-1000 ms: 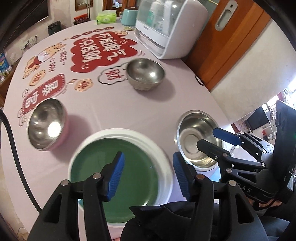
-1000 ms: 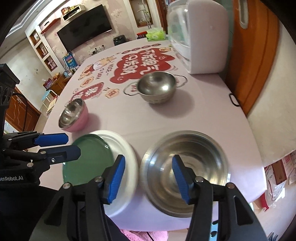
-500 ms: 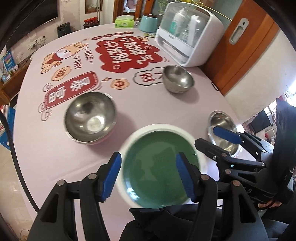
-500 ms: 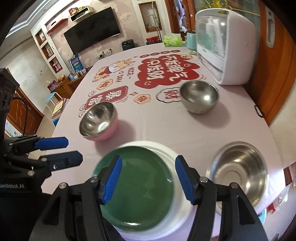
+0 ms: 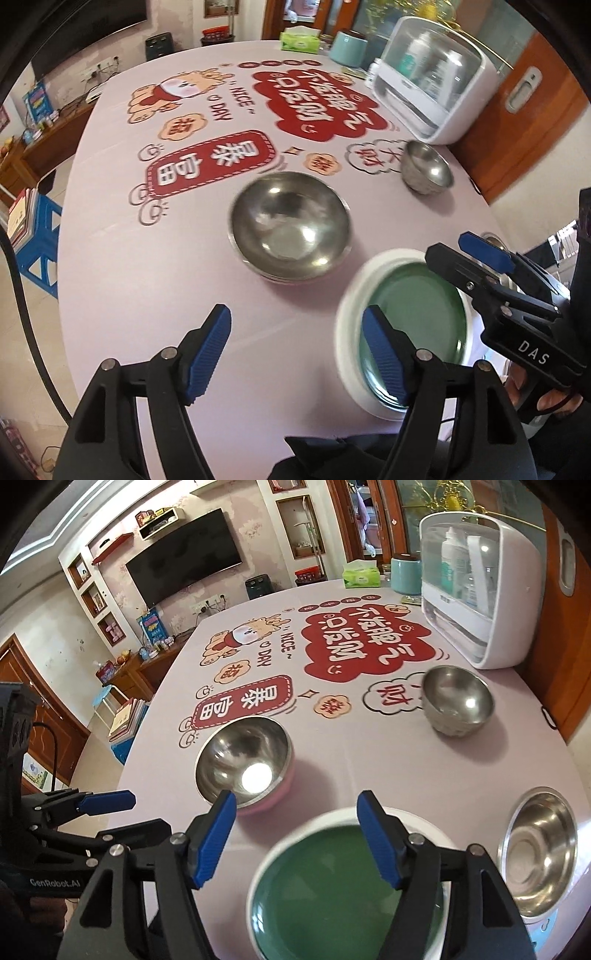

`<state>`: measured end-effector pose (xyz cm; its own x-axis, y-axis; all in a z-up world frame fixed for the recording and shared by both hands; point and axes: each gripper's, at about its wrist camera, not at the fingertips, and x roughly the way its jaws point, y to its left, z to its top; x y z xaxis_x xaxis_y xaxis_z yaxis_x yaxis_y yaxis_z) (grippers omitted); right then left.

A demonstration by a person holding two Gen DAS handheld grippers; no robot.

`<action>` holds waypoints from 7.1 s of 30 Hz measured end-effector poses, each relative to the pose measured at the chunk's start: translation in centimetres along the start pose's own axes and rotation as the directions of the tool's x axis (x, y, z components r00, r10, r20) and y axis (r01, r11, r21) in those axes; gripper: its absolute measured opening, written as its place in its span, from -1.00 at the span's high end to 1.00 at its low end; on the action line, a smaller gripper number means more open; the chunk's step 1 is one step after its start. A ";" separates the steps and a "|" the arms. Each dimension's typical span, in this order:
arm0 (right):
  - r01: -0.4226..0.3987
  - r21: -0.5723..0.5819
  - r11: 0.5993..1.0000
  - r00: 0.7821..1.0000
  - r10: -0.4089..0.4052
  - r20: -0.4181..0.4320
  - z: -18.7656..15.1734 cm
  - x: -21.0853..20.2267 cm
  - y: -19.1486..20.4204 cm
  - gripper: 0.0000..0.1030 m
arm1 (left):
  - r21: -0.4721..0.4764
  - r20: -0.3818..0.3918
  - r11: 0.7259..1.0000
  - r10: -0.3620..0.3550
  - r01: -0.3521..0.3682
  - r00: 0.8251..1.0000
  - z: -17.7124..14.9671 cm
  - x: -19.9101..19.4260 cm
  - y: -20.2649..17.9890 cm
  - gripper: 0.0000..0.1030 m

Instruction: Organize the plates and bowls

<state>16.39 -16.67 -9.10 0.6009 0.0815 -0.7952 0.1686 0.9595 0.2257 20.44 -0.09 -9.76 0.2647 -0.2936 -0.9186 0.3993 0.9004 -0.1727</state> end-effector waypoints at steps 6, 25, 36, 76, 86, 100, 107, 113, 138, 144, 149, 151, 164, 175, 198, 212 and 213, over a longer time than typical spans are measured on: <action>-0.012 0.047 0.999 1.000 0.013 -0.020 1.2 2.0 1.4 -0.34 | -0.075 0.032 0.997 0.012 -0.010 0.999 1.6 0.5 3.4 -0.48; 0.015 0.139 0.990 0.985 0.010 -0.173 2.1 10.1 1.5 -0.40 | -0.193 -0.033 0.979 -0.072 0.064 0.997 4.7 7.4 7.4 -0.49; 0.024 0.150 0.988 0.974 0.011 -0.225 2.0 12.8 1.1 -0.19 | -0.227 -0.076 0.971 -0.095 0.076 0.993 5.4 11.3 8.5 -0.40; -0.012 0.165 0.986 0.982 0.043 -0.182 0.3 9.1 1.7 0.67 | -0.197 -0.155 0.975 -0.133 0.101 0.979 3.2 10.7 6.5 0.75; -0.029 0.200 0.979 0.994 0.050 -0.099 -0.8 5.0 0.7 0.73 | -0.147 -0.109 0.982 -0.137 0.120 0.985 1.9 7.2 4.0 0.75; 0.012 0.291 0.957 0.999 -0.003 -0.034 -4.0 -0.5 -2.3 0.75 | -0.045 -0.103 0.980 -0.196 0.192 0.975 -0.4 4.4 -1.1 0.74; 0.057 0.346 0.936 0.998 -0.052 -0.022 -5.7 -3.1 -4.8 0.76 | 0.020 -0.123 0.969 -0.241 0.245 0.963 -1.1 4.1 -4.5 0.73; 0.082 0.374 0.924 0.996 -0.083 -0.015 -6.8 -5.0 -6.8 0.76 | 0.061 -0.138 0.958 -0.269 0.279 0.953 -1.7 4.0 -7.3 0.72; 0.114 0.386 0.915 0.993 -0.120 -0.009 -7.2 -10.1 -16.1 0.75 | 0.155 -0.138 0.924 -0.331 0.351 0.933 -0.7 4.6 -18.2 0.65; 0.118 0.367 0.922 0.993 -0.118 -0.024 -6.8 -10.7 -18.6 0.74 | 0.149 -0.135 0.925 -0.333 0.351 0.933 -0.2 5.2 -20.7 0.64; 0.130 0.350 0.928 0.992 -0.122 -0.043 -6.5 -11.2 -20.4 0.70 | 0.142 -0.136 0.924 -0.336 0.354 0.932 0.1 5.8 -22.9 0.63; 0.133 0.348 0.928 0.991 -0.122 -0.052 -6.4 -11.2 -21.3 0.70 | 0.140 -0.136 0.925 -0.336 0.354 0.932 0.3 6.1 -23.8 0.63; 0.141 0.299 0.944 0.982 -0.094 -0.166 -5.7 -9.8 -26.2 0.70 | 0.095 -0.181 0.943 -0.300 0.320 0.937 0.4 8.8 -28.3 0.58; 0.056 0.219 0.974 0.963 0.005 -0.268 -5.0 -7.0 -29.0 0.39 | -0.021 -0.171 0.967 -0.255 0.256 0.952 -0.1 10.4 -29.7 0.53; -0.053 0.139 0.989 0.963 0.087 -0.253 -2.9 -6.7 -31.0 -0.07 | -0.163 -0.035 0.978 -0.139 0.132 0.990 0.4 8.1 -29.0 0.21; -0.053 0.052 0.997 0.977 0.062 -0.204 -0.3 -5.7 -31.2 -0.06 | -0.191 0.063 0.982 0.009 0.003 0.998 4.5 7.0 -27.7 -0.19; -0.055 0.045 0.997 0.977 0.063 -0.203 0.1 -5.5 -31.1 -0.06 | -0.190 0.064 0.982 0.023 -0.010 0.998 4.9 7.0 -27.5 -0.19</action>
<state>7.92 -47.01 -11.75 0.4394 0.1951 -0.8769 0.1698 0.9405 0.2943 15.64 -28.49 -9.67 0.3292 -0.2928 -0.8977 0.2221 0.9481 -0.2277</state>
